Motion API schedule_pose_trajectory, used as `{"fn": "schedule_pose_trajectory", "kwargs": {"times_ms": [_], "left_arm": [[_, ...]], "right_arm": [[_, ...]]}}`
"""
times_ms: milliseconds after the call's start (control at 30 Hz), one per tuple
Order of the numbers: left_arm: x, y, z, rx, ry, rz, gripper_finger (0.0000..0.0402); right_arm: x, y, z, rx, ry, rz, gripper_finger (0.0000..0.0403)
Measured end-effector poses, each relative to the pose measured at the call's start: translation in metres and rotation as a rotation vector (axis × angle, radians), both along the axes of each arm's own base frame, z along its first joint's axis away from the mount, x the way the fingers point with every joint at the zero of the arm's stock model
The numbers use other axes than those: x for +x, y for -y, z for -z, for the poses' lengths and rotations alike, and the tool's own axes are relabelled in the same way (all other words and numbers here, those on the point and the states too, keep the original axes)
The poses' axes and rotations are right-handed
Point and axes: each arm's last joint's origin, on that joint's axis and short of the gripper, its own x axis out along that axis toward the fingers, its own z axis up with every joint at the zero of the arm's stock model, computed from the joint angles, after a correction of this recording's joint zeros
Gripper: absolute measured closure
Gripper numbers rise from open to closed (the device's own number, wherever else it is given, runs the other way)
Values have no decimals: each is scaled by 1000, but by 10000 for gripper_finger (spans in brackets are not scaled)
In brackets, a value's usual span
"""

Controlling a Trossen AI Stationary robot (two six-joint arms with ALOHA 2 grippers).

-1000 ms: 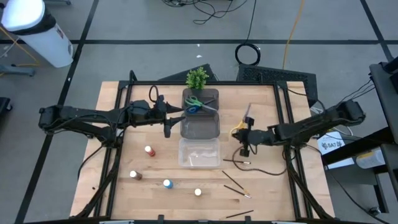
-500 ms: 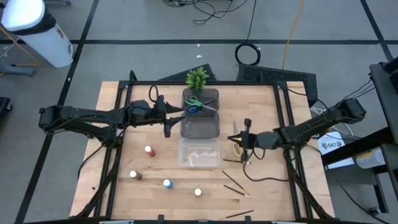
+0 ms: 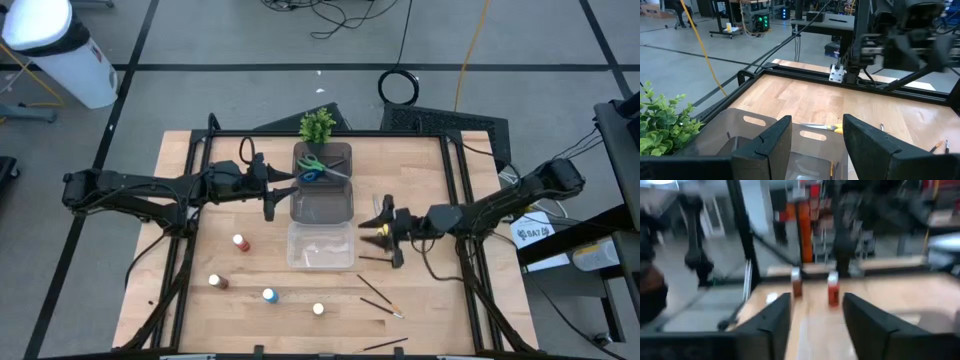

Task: Pick & Place Paint Supplies
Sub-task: Put the yellow scissors into the top black bin

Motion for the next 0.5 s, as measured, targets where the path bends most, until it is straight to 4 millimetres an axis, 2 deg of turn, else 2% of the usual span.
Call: {"fn": "schedule_pose_trajectory", "kwargs": {"times_ms": [100,200,267,367,500], "left_arm": [[0,0,0,1,0,0,213],[0,0,0,15,-3,2,213],[0,0,0,18,-4,3,213],[0,0,0,17,-4,2,213],[0,0,0,2,-1,0,213]], "right_arm": [[11,-13,-6,-11,-157,-4,206],[20,-23,-6,-60,-522,175,161],[21,-23,3,-86,-771,327,145],[18,-19,22,-36,-1055,462,135],[17,-14,51,119,-1268,491,134]]}}
